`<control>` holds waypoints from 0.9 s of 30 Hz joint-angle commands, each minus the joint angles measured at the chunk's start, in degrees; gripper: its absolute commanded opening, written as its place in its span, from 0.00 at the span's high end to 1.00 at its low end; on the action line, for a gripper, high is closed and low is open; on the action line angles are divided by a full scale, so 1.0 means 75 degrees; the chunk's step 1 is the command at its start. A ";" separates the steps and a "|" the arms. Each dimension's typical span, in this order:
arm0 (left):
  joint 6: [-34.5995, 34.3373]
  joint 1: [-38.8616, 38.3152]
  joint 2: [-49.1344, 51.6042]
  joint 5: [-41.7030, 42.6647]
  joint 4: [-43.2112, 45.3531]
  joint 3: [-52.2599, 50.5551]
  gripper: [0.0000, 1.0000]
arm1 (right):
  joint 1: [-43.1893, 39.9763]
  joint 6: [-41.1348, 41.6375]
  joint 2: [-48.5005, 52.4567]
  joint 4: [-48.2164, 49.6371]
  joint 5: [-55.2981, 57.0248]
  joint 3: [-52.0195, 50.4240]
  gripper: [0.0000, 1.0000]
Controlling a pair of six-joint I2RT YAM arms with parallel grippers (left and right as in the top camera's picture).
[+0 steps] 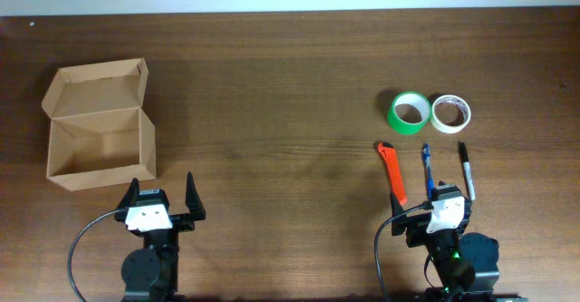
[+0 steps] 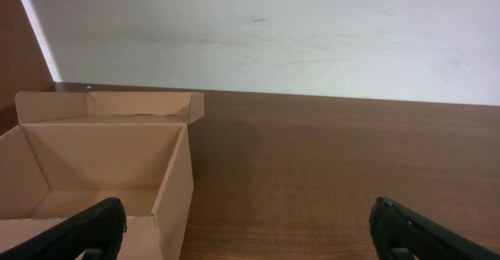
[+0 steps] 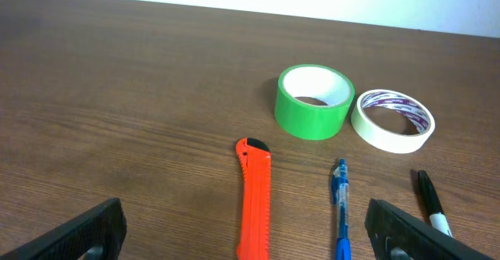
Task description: Pack container
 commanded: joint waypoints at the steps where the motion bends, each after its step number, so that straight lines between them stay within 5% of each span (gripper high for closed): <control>1: 0.0093 0.0006 -0.0073 -0.0052 -0.0020 -0.0029 0.00 | -0.0038 0.0032 -0.0079 0.0023 0.0090 -0.0064 0.01; 18: 0.0090 0.0006 0.0076 0.1102 0.0050 0.0149 0.00 | -0.0032 0.0898 -0.0079 -0.0029 -0.0286 -0.0050 0.01; 27: 0.0099 0.0006 0.2011 0.1099 -0.0717 0.1682 0.00 | -0.0032 0.0895 0.0667 -0.0463 -0.0067 0.0592 0.01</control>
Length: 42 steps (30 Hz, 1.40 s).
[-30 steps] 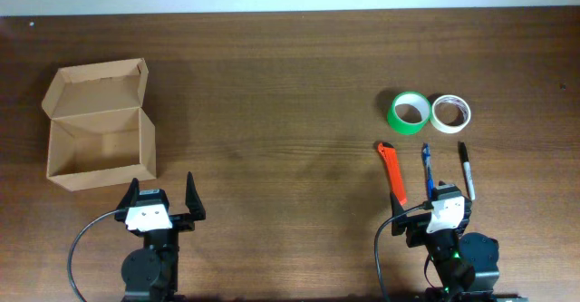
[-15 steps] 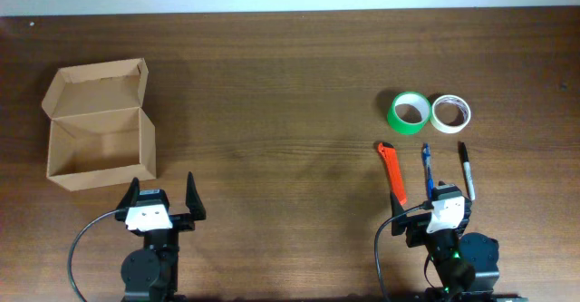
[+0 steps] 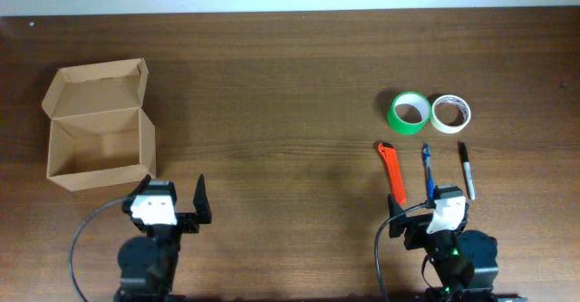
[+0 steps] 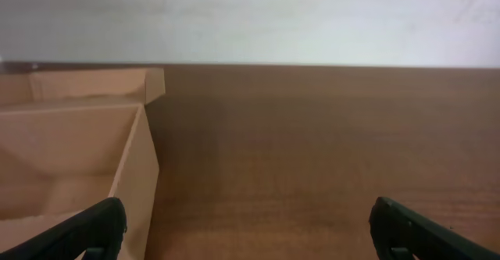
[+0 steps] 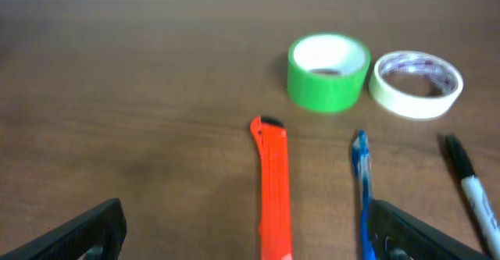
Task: Pack container
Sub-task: 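Move left gripper to the cardboard box and grip its left wall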
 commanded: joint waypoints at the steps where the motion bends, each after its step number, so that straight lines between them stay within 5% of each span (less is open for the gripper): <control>1: 0.0099 0.0009 0.1107 0.0125 -0.0017 0.0962 0.00 | -0.0032 0.0117 0.0592 -0.0017 0.0210 0.0583 0.01; 18: 0.1306 0.0393 0.8617 0.0947 -0.2229 0.7938 0.00 | -0.0035 0.0035 0.5662 -0.1230 0.0530 0.5683 0.01; 24: 0.1306 0.0431 0.8999 0.1035 -0.2250 0.8612 0.00 | -0.0481 -0.0280 0.6834 -0.1515 0.0938 0.6473 0.01; 35: 0.1303 0.0507 0.8993 0.0979 -0.2617 0.8612 0.00 | -0.2996 -0.0082 1.0159 -0.2678 0.0026 0.8172 0.01; 42: 0.1218 0.1192 0.9221 0.0804 -0.3162 0.8629 0.04 | -0.3232 -0.0085 1.0716 -0.2894 0.0000 0.8594 0.01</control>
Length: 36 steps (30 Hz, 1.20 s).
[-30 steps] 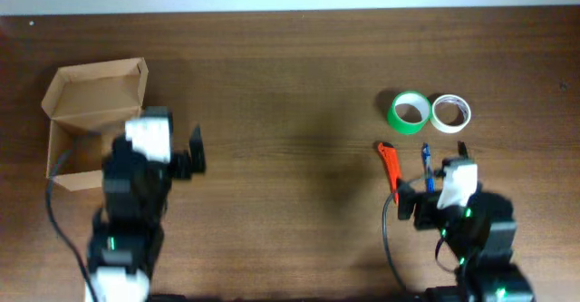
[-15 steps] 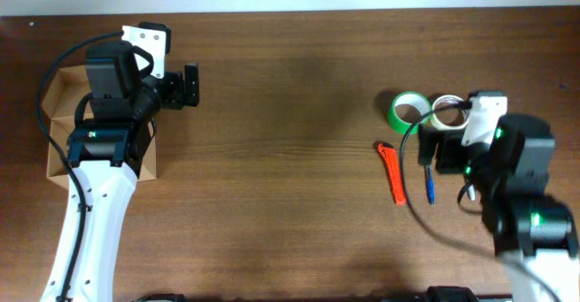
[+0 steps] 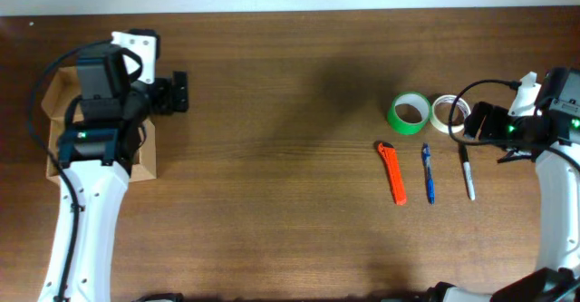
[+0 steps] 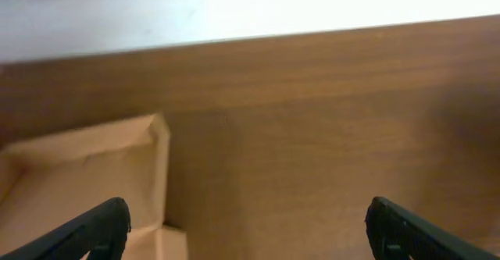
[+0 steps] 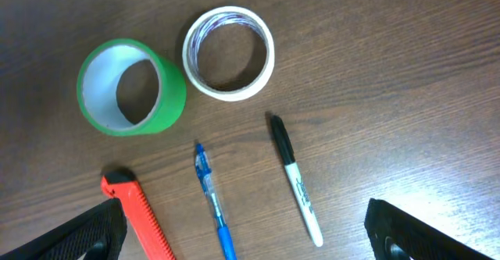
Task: Pack container
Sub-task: 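Move left gripper to the cardboard box and grip its left wall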
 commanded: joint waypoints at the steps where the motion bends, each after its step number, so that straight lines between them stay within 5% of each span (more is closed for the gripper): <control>1: 0.0038 0.0417 0.0280 -0.0047 -0.0399 0.0143 0.04 | -0.0020 0.0061 0.0000 0.0000 -0.0187 0.0256 0.01; 8: -0.0114 0.0565 0.1376 -0.0350 -0.1763 0.0475 0.23 | -0.0020 0.0064 0.0000 -0.0006 -0.0134 0.0256 0.01; 24: -0.0778 0.1119 0.2401 -0.0988 -0.2299 0.0484 0.25 | -0.0020 0.0061 0.0000 -0.0385 -0.0134 0.0256 0.01; 30: -0.1099 0.1574 0.2661 -0.0376 -0.2824 0.0484 0.45 | -0.0012 0.0061 0.0000 -0.0408 -0.0137 0.0256 0.01; 36: -0.1087 0.1582 0.3022 -0.0119 -0.3095 0.0481 0.45 | -0.0012 0.0064 0.0000 -0.0463 -0.0143 0.0256 0.01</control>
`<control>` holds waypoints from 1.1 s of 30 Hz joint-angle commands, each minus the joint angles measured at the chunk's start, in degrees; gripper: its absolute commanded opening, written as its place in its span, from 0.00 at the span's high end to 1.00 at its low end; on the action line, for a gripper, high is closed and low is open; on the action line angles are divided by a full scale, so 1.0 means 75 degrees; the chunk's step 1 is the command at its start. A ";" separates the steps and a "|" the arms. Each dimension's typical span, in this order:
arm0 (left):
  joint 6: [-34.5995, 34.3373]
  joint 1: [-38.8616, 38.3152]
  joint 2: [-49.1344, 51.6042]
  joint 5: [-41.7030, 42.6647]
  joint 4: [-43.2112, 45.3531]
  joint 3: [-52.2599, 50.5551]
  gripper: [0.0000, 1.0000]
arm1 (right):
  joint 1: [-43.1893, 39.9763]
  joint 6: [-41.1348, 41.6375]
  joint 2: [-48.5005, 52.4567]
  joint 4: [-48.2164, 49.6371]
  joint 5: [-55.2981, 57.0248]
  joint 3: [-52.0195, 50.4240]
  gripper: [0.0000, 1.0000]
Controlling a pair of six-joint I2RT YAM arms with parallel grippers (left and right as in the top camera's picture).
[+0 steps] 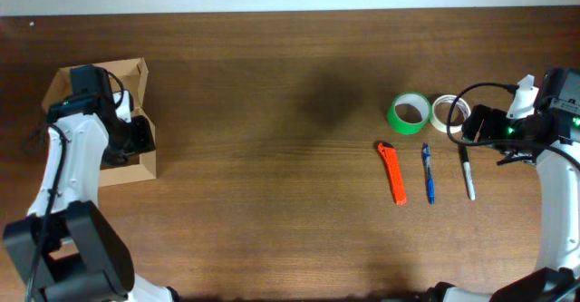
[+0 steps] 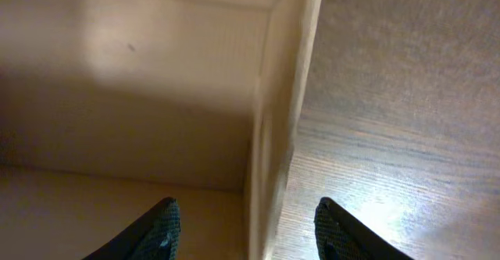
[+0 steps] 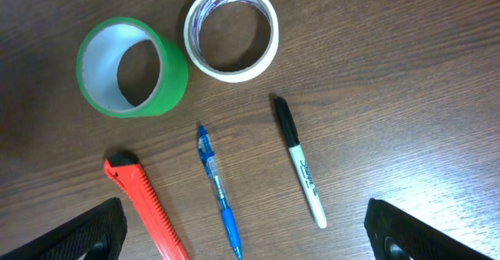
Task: Pack container
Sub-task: 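Move left gripper to the cardboard box and grip its left wall, then slide the box rightward with the left gripper toward the tapes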
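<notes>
An open cardboard box (image 1: 127, 170) sits at the table's left, its lid flap folded back. My left gripper (image 1: 138, 134) is low at the box's right wall (image 2: 273, 119), open. One finger (image 2: 160, 230) is inside the box and the other outside, neither touching the wall. At the right lie a green tape roll (image 3: 133, 66), a white tape roll (image 3: 231, 32), an orange box cutter (image 3: 144, 205), a blue pen (image 3: 219, 190) and a black marker (image 3: 299, 160). My right gripper (image 3: 250, 240) hovers wide open above them, holding nothing.
The brown wooden table (image 1: 290, 157) stretches between the box and the tools. My right arm's cable (image 1: 489, 89) loops above the white tape. A pale wall runs along the table's far edge.
My left gripper was above the box's back right corner with jaws wide. Now it is lower, jaws narrower, straddling the right wall. The right gripper has hardly shifted over the tools.
Both arms first sat folded at the table's front edge, grippers open, and stayed there a moment later. Then the left was raised over the box and the right over the tapes and pens. Now the left gripper straddles the box wall.
</notes>
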 commanded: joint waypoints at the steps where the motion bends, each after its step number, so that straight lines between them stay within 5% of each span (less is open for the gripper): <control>1: -0.0128 0.0023 0.0283 0.0431 -0.0050 0.0125 0.44 | -0.0006 0.0064 -0.0015 -0.0026 -0.0102 0.0181 0.01; 3: -0.0128 0.0026 0.0341 0.0431 -0.0070 0.0125 0.45 | -0.0006 0.0064 -0.0015 -0.0032 -0.0169 0.0181 0.01; 5: -0.0122 0.0026 0.0385 0.0428 -0.0073 0.0125 0.73 | -0.0006 0.0064 -0.0015 -0.0076 -0.0271 0.0181 0.01; 8: -0.0125 0.0023 0.0388 0.0405 -0.0070 0.0125 0.97 | -0.0006 0.0064 -0.0015 -0.0137 -0.0268 0.0181 0.01; 18: -0.0125 -0.0624 0.0385 0.0434 -0.0455 0.0449 0.98 | -0.0006 0.0064 -0.0015 -0.0224 -0.0271 0.0181 0.01; 33: 0.0041 -0.3611 0.0393 0.0434 -0.1751 0.3657 0.98 | -0.0006 0.0067 -0.0015 -0.0323 -0.0271 0.0181 0.01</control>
